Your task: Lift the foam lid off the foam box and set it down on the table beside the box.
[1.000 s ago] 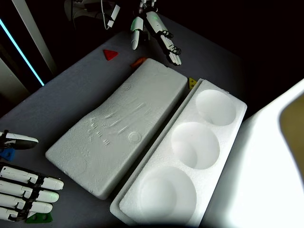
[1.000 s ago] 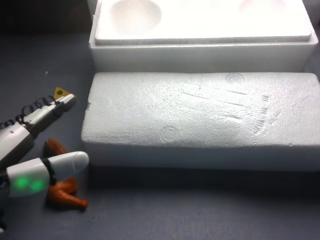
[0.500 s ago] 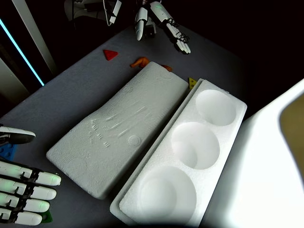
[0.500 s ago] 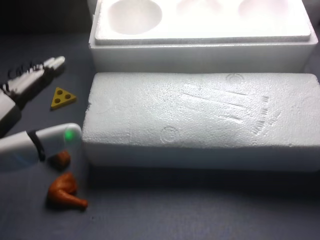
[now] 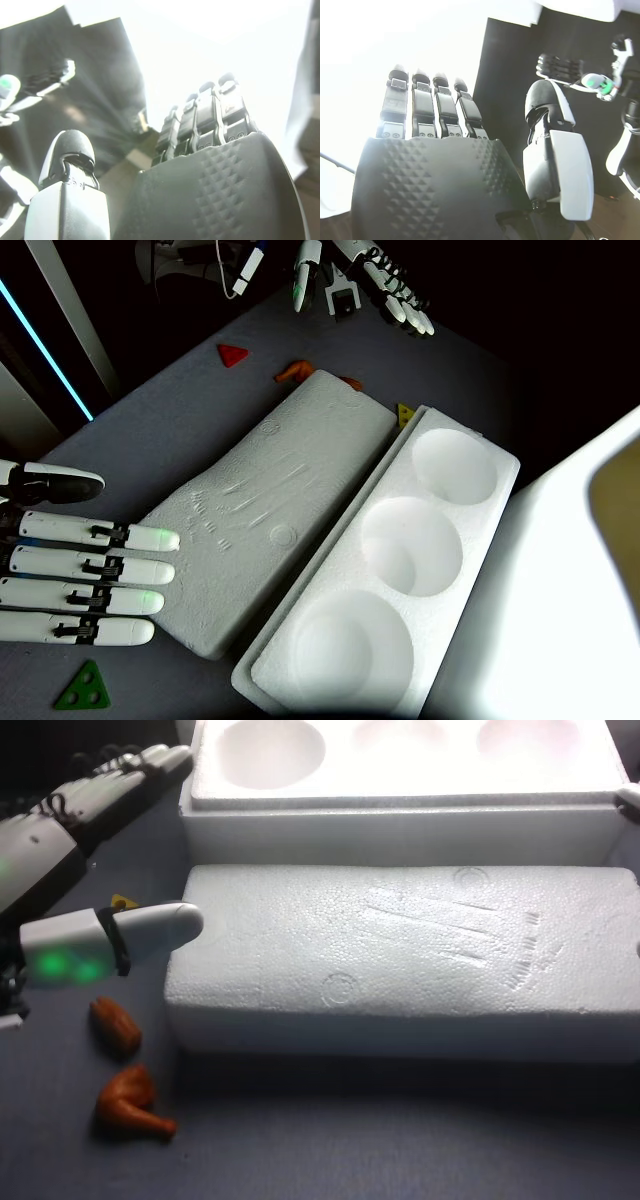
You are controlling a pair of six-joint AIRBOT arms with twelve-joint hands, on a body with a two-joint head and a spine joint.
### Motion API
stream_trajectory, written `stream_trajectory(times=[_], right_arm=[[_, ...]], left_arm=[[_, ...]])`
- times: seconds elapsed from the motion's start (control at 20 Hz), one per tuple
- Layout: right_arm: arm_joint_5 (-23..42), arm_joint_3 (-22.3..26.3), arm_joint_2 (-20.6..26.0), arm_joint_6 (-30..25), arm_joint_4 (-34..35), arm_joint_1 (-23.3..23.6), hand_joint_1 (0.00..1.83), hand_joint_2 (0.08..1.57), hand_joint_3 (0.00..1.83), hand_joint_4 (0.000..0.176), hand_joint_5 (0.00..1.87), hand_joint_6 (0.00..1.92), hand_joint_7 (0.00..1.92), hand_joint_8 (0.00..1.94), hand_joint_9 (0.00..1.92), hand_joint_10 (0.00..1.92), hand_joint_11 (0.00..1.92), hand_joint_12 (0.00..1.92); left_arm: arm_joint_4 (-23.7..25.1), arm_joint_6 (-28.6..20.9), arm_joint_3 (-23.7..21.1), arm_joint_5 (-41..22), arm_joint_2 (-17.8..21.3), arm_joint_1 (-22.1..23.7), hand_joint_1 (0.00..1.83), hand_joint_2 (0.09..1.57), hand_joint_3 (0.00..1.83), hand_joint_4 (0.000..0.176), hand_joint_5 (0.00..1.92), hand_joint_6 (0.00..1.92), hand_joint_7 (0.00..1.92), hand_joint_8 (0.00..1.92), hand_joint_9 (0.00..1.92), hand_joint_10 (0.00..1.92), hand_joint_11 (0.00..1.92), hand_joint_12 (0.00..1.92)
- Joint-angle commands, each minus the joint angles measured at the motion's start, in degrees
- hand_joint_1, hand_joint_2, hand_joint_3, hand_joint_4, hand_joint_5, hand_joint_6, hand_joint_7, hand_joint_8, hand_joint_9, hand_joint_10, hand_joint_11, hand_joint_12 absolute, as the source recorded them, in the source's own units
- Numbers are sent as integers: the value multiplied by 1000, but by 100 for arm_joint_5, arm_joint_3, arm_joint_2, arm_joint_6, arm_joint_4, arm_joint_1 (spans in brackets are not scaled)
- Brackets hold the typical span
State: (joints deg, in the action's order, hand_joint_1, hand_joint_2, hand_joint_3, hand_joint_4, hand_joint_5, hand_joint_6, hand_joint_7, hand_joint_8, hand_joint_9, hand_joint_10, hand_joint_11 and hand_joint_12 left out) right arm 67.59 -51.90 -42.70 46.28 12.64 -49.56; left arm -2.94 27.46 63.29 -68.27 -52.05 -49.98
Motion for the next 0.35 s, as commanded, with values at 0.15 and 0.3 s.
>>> stream_trajectory(times=[0.15, 0.3], right_arm=[[283, -180, -110, 67, -208, 472, 410, 1341, 0, 0, 0, 0, 0, 0, 0, 0, 0, 890], [182, -214, -182, 79, -326, 649, 403, 1356, 0, 0, 0, 0, 0, 0, 0, 0, 0, 647]], left_arm=[[244, -12, 169, -368, -6, 416, 296, 1140, 0, 48, 0, 0, 0, 0, 0, 0, 0, 0], [445, -36, 237, -280, -4, 650, 272, 1136, 0, 13, 3, 1, 0, 0, 0, 0, 0, 0]])
